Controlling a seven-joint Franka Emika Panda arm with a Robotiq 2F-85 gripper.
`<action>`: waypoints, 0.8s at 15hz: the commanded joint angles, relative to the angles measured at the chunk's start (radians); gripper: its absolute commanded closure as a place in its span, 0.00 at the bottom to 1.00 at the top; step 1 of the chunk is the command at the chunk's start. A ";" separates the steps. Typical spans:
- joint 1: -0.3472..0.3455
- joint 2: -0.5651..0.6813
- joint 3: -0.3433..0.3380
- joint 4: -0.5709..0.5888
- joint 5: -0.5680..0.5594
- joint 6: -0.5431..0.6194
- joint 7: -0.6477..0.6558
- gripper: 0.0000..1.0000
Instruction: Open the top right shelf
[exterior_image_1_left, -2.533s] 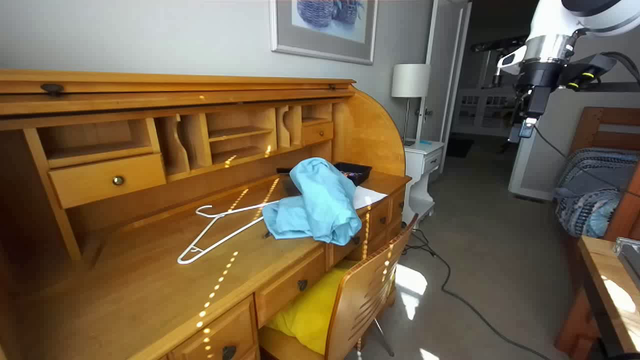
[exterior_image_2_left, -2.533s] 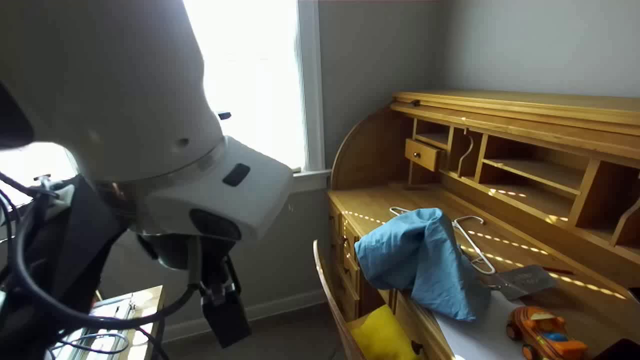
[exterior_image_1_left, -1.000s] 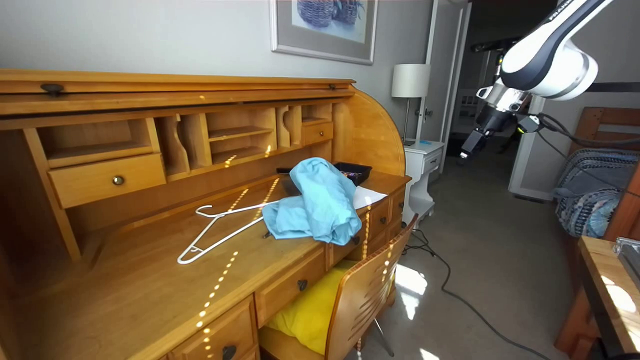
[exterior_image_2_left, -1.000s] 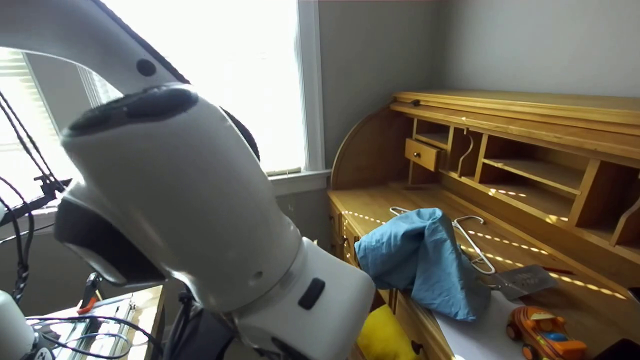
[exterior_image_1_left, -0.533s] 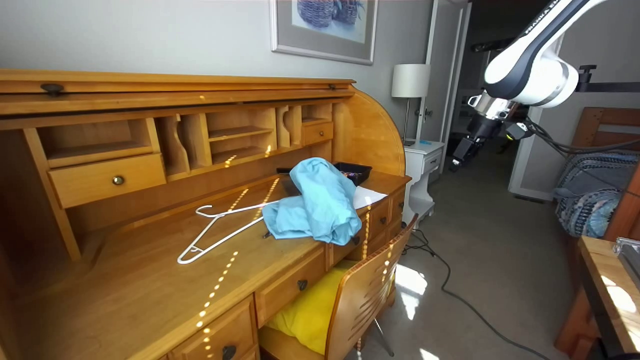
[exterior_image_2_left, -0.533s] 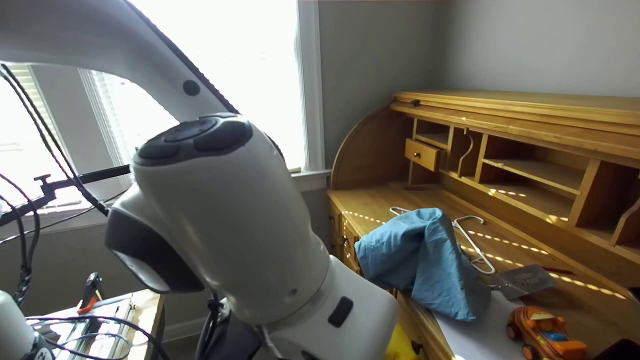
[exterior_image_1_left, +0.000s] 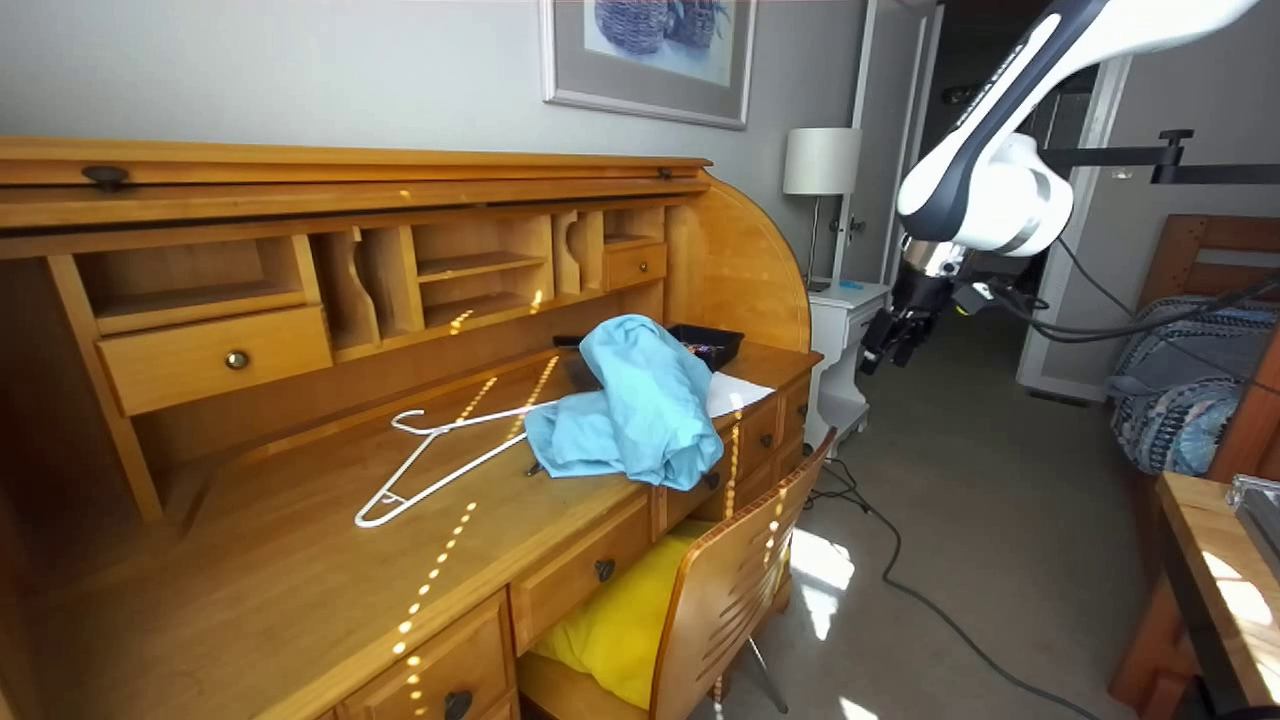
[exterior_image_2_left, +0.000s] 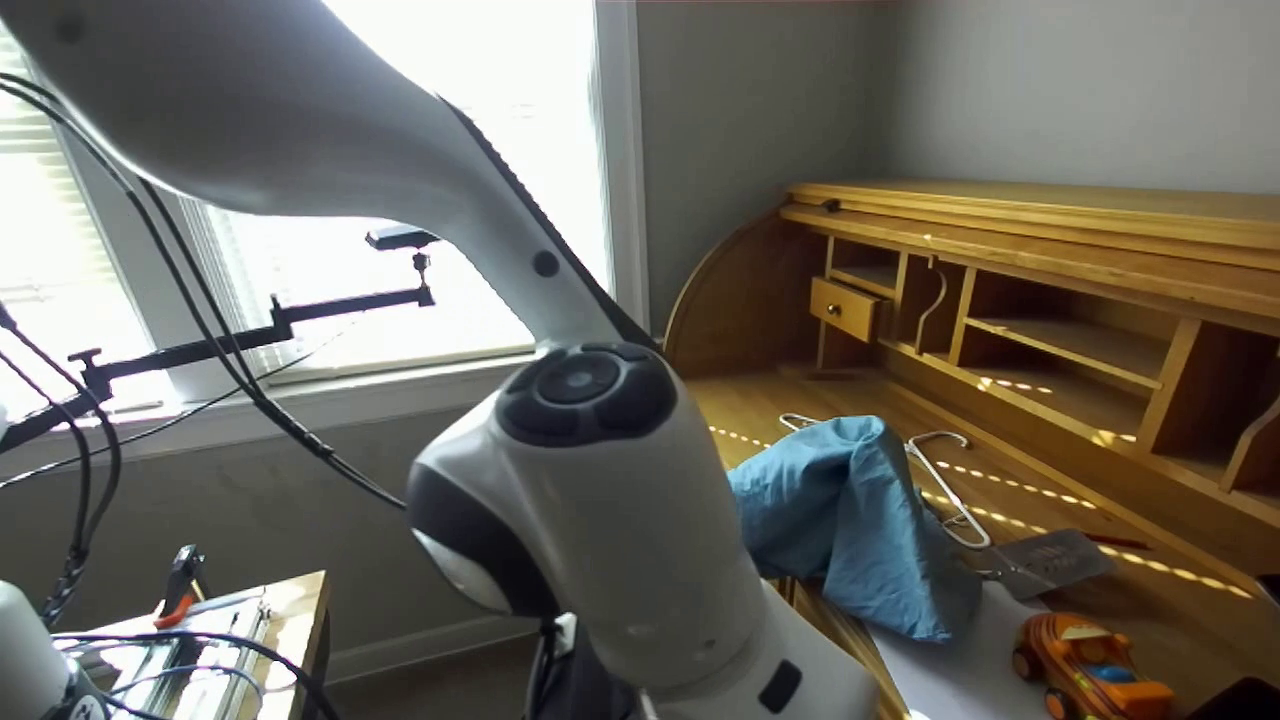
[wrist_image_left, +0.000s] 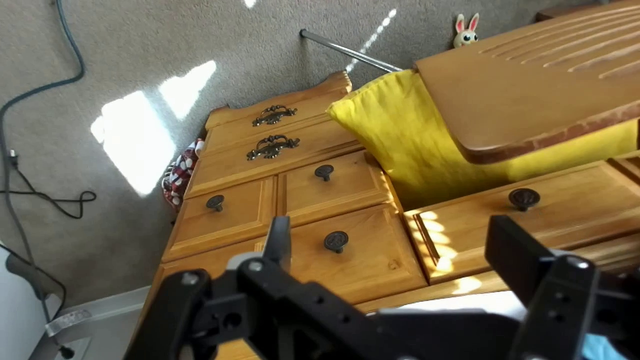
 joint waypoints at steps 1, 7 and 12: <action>-0.064 0.230 0.089 0.196 0.127 0.061 -0.013 0.00; -0.076 0.477 0.036 0.399 0.027 -0.019 0.040 0.00; -0.219 0.467 0.147 0.404 -0.255 -0.039 0.193 0.00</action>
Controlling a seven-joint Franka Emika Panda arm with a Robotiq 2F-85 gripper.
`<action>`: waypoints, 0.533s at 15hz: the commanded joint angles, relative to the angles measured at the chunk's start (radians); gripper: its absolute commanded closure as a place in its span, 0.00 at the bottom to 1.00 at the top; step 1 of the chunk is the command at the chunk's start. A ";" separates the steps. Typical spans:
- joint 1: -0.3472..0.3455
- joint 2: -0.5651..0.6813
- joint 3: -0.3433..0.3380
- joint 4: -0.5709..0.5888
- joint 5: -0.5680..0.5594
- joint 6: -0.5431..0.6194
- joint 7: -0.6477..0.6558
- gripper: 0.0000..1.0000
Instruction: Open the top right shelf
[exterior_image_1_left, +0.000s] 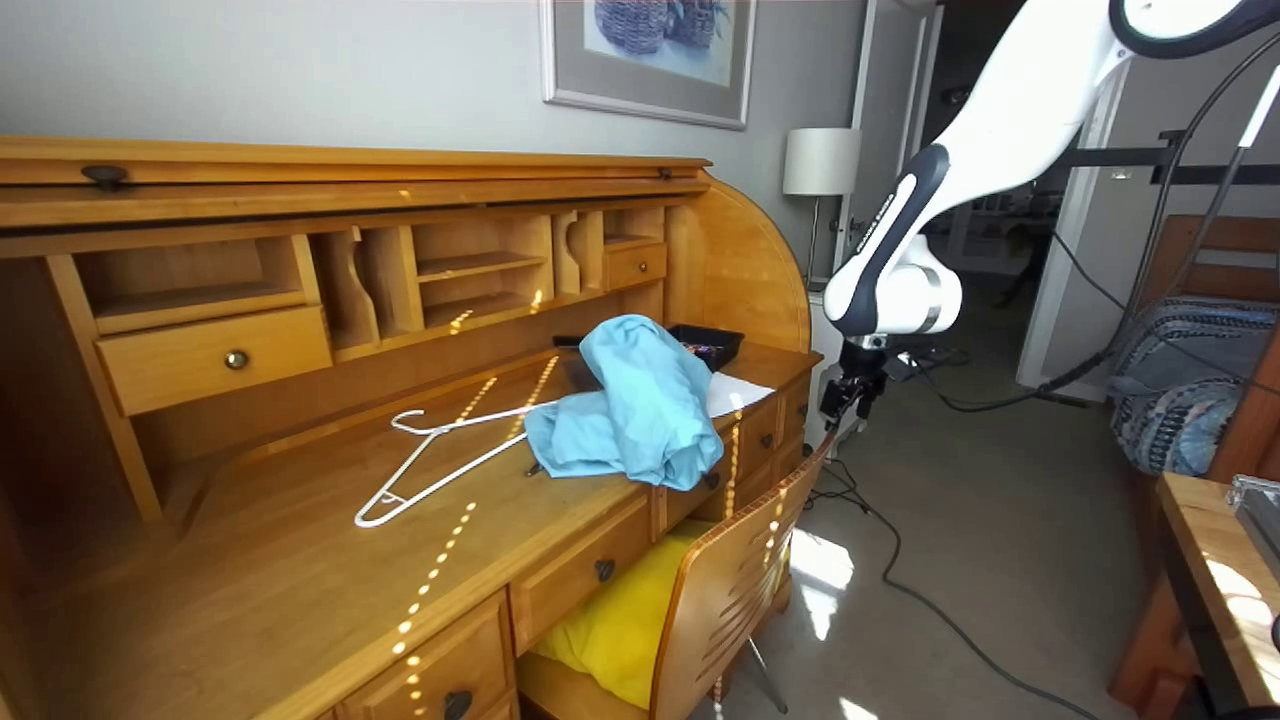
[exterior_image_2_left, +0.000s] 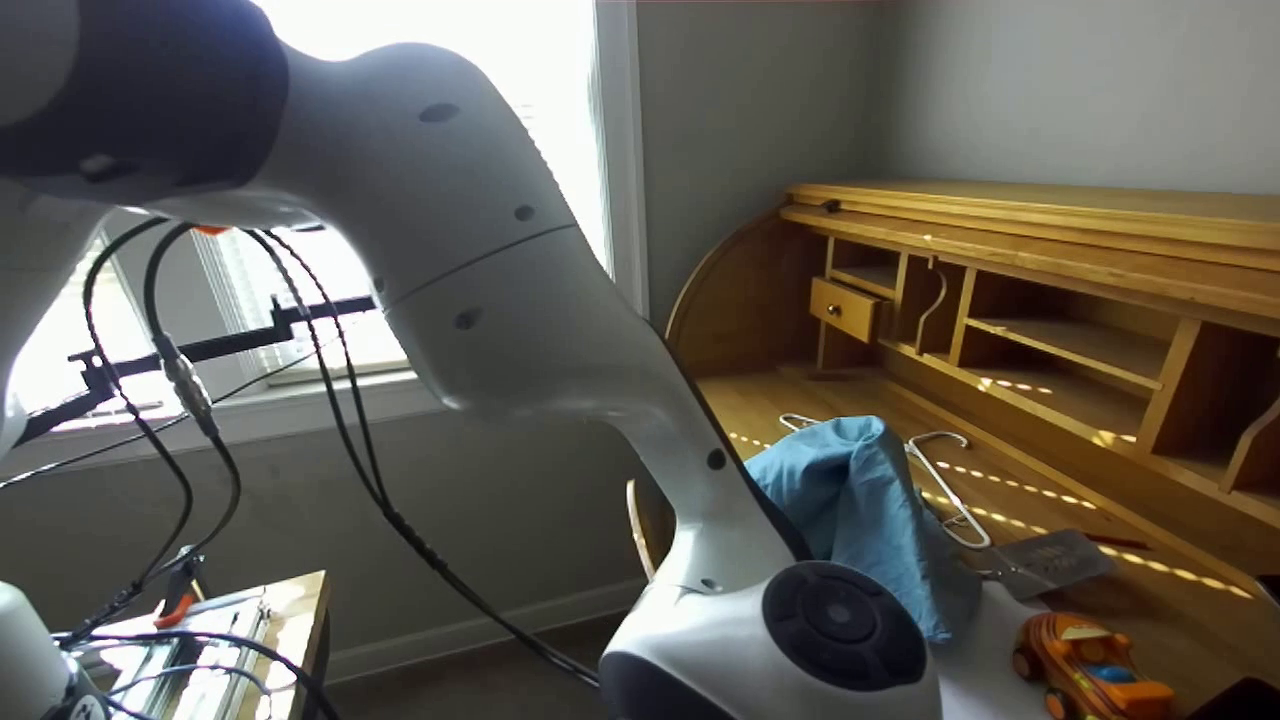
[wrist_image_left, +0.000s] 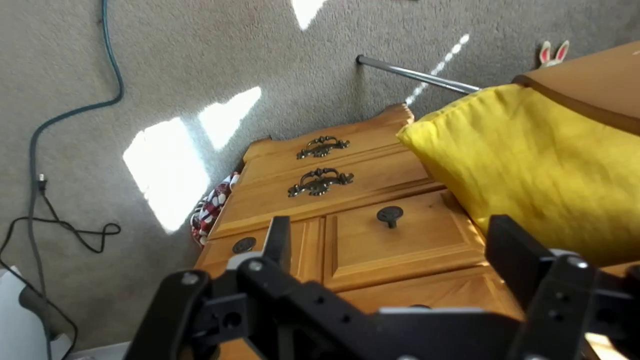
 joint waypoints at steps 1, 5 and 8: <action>-0.124 -0.023 0.105 0.001 -0.193 0.012 0.124 0.00; -0.180 -0.005 0.149 0.039 -0.220 0.035 0.103 0.00; -0.239 0.049 0.220 0.082 -0.301 0.119 0.145 0.00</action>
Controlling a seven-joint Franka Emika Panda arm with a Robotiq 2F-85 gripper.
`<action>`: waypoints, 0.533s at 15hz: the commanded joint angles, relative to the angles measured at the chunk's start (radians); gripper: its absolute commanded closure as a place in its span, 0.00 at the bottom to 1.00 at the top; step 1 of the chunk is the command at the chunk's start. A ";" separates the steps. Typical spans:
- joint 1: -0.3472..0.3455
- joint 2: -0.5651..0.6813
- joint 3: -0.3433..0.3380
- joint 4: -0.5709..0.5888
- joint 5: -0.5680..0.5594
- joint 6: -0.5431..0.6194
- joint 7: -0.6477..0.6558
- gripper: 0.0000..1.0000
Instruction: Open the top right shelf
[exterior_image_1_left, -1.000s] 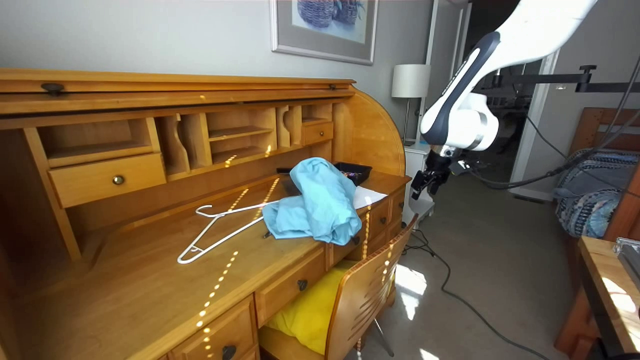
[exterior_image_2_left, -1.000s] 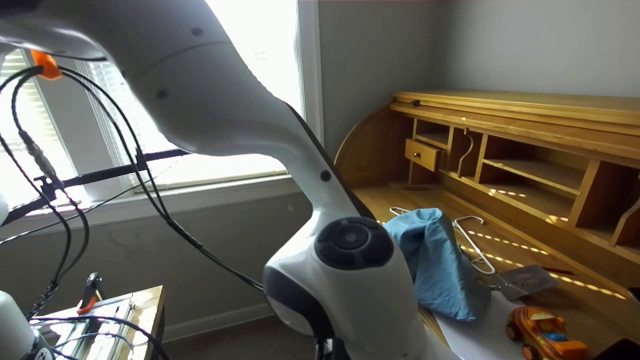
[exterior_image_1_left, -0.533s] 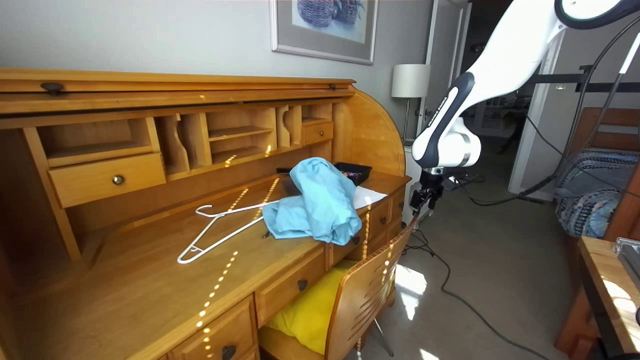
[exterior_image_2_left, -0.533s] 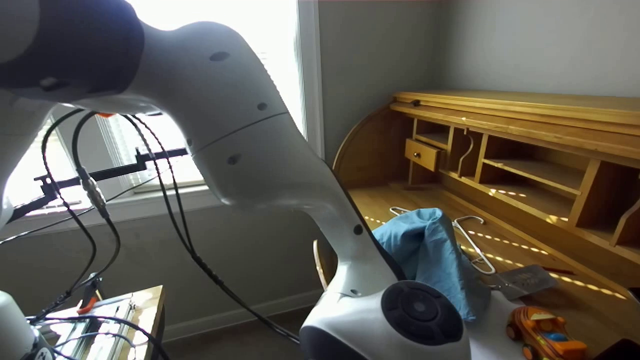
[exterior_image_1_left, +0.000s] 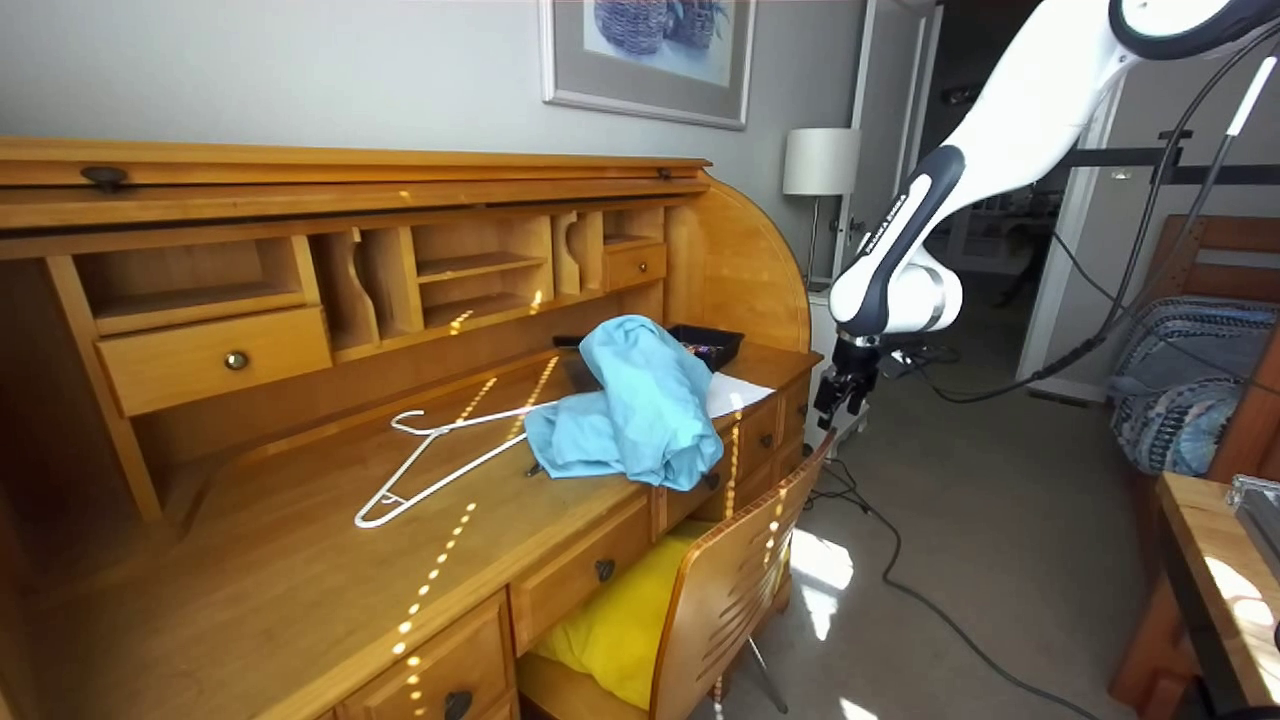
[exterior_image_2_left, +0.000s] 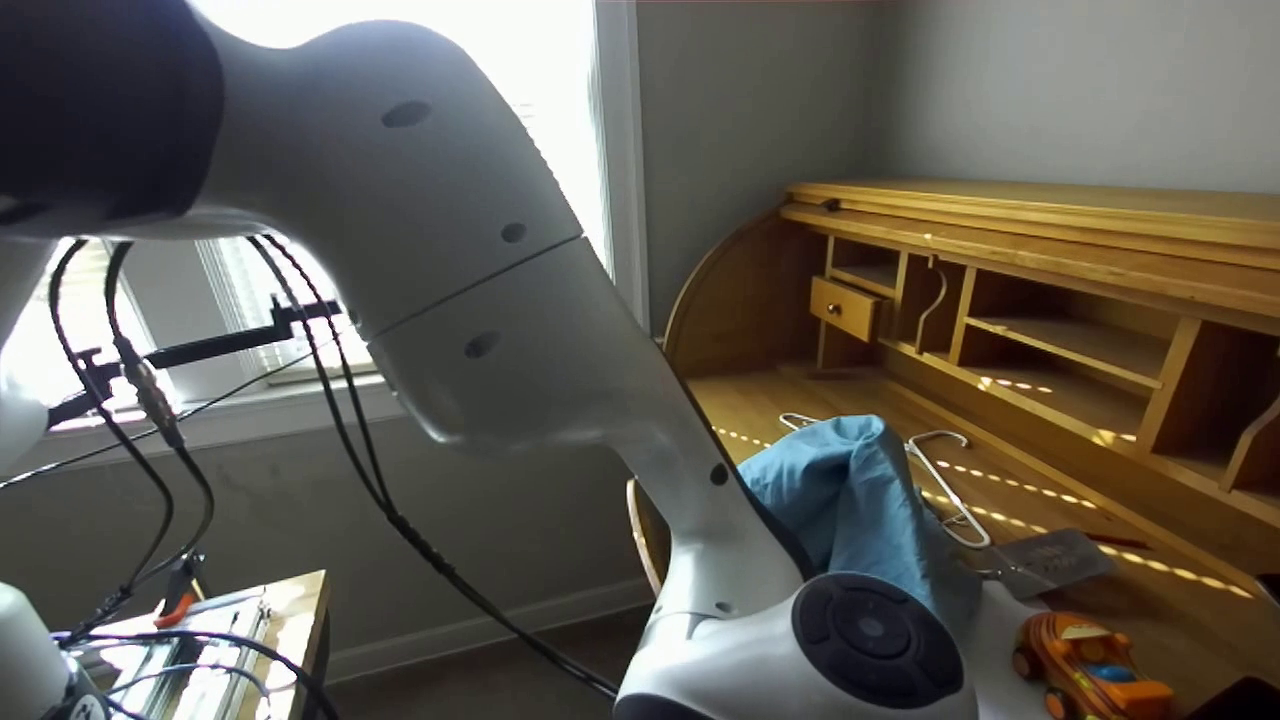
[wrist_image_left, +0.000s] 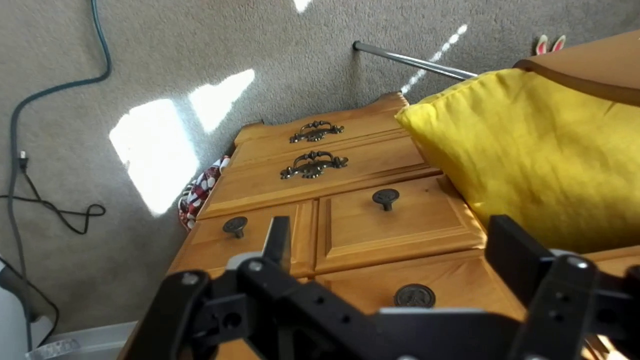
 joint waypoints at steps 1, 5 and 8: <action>-0.073 0.070 0.078 0.058 -0.113 0.105 0.075 0.00; -0.127 0.126 0.136 0.087 -0.190 0.217 0.099 0.00; -0.168 0.180 0.190 0.125 -0.234 0.283 0.110 0.00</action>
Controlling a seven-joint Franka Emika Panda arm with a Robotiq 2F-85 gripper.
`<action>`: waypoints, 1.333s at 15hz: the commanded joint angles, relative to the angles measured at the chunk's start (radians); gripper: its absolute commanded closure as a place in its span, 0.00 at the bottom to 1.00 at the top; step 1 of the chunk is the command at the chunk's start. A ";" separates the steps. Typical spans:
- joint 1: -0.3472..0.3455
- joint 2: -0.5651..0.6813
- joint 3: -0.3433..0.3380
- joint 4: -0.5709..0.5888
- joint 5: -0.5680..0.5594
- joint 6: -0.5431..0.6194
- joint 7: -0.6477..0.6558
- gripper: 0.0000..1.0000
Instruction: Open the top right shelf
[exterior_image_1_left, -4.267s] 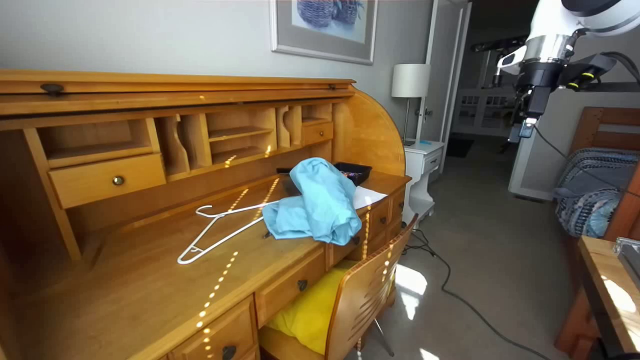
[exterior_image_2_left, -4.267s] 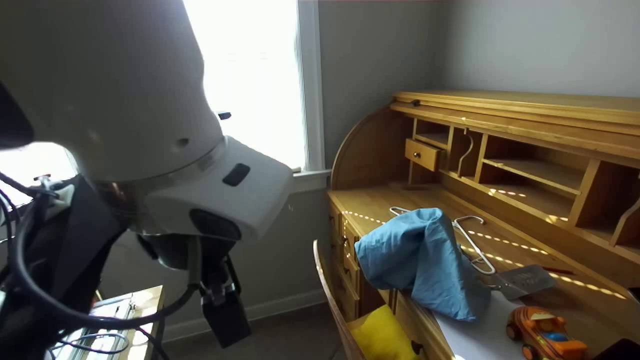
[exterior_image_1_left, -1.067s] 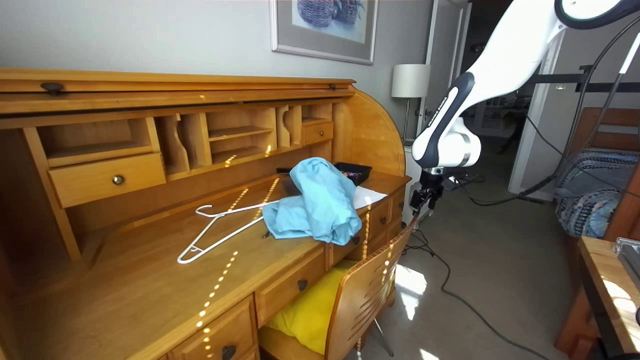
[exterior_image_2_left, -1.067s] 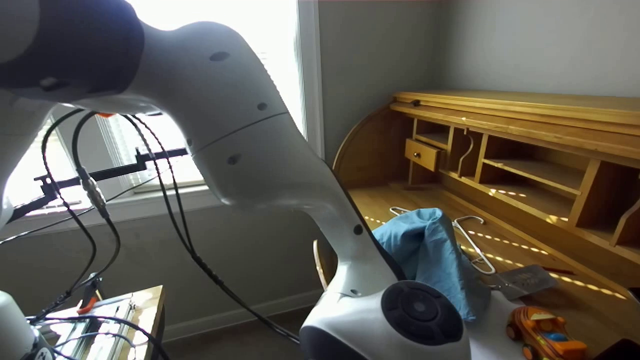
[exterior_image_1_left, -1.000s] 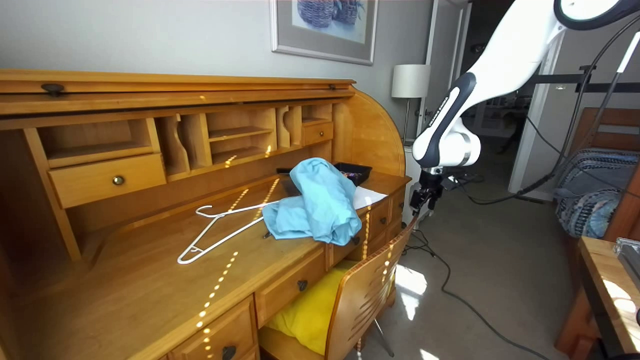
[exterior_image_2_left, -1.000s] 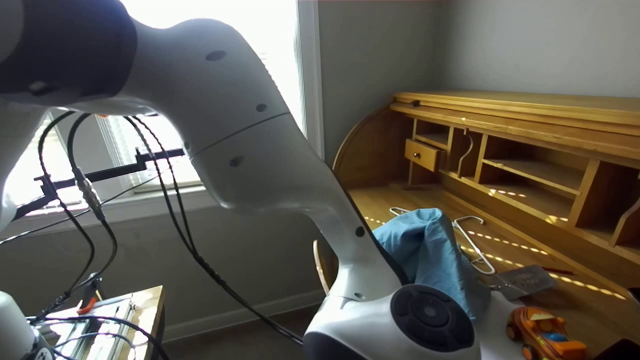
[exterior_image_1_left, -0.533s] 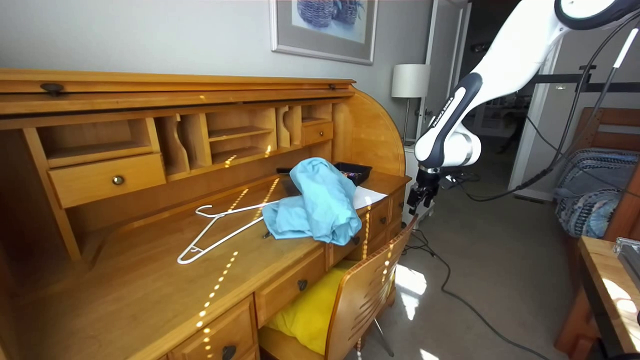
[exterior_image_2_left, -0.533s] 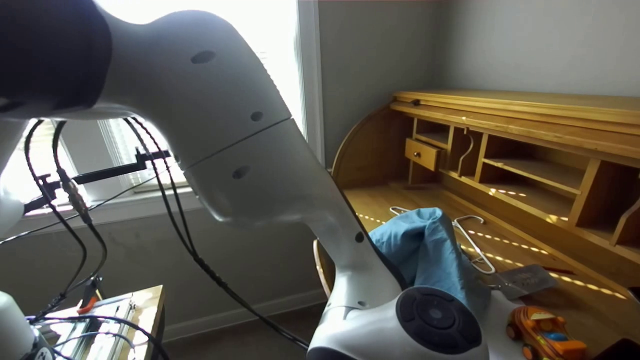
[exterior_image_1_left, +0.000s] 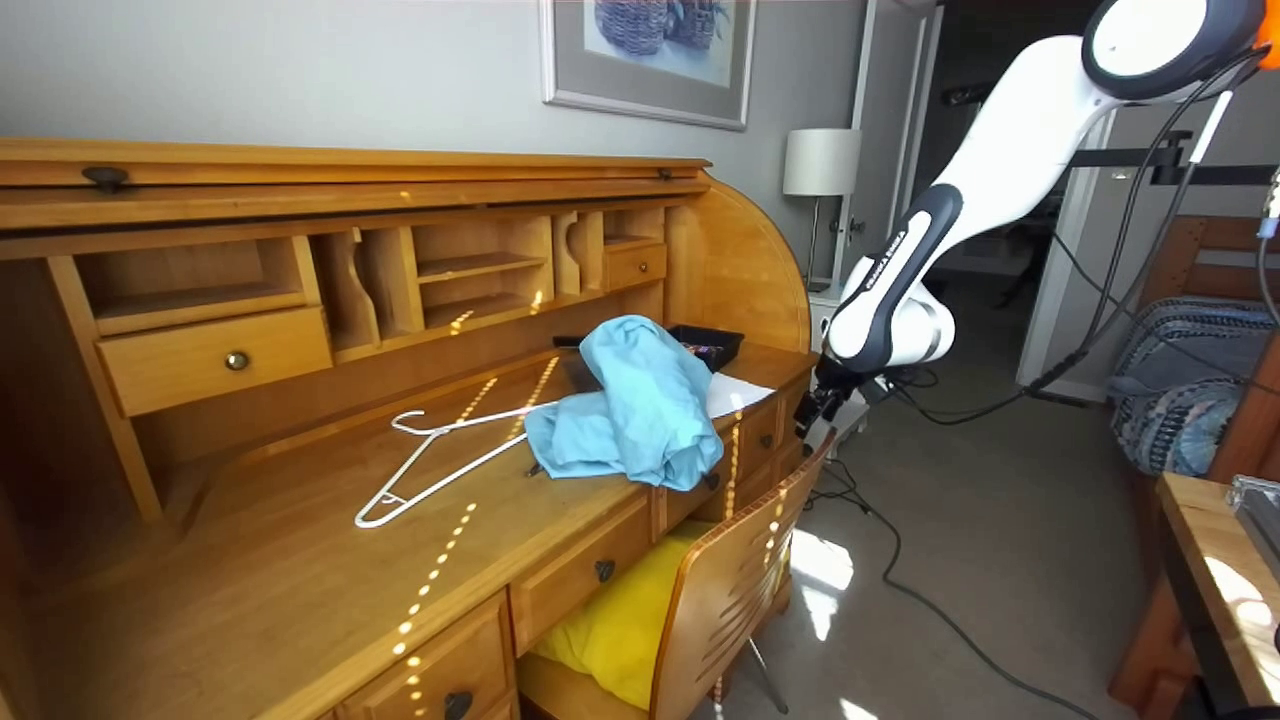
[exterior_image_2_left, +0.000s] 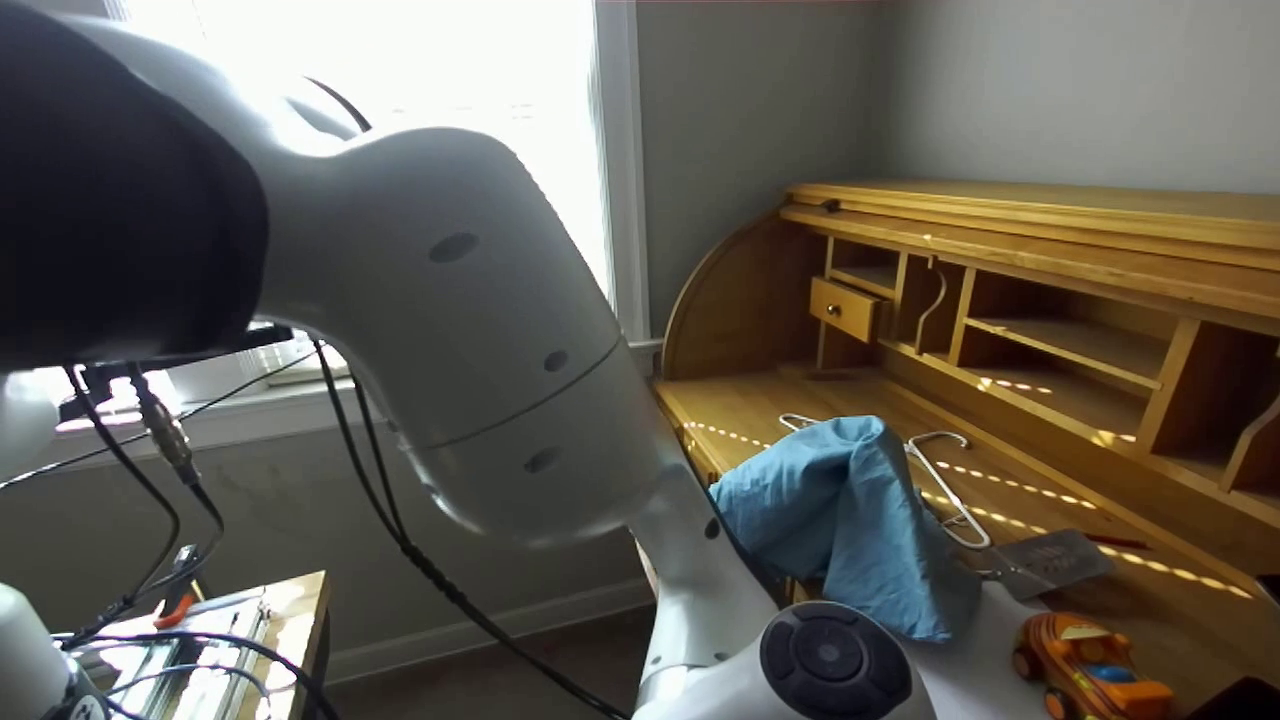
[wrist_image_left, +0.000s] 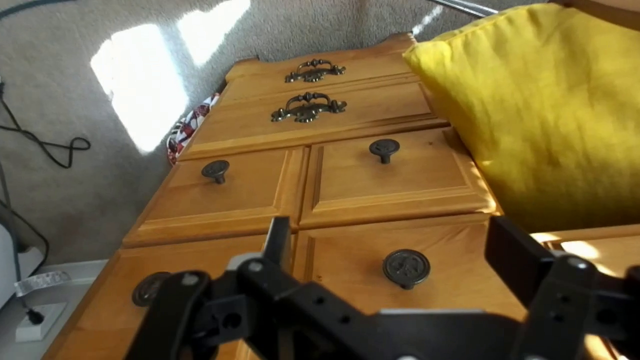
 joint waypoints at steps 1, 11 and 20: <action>-0.069 0.087 0.075 0.077 -0.085 0.075 0.044 0.00; -0.068 0.219 0.071 0.224 -0.156 0.122 0.110 0.00; -0.058 0.275 0.067 0.309 -0.154 0.107 0.137 0.48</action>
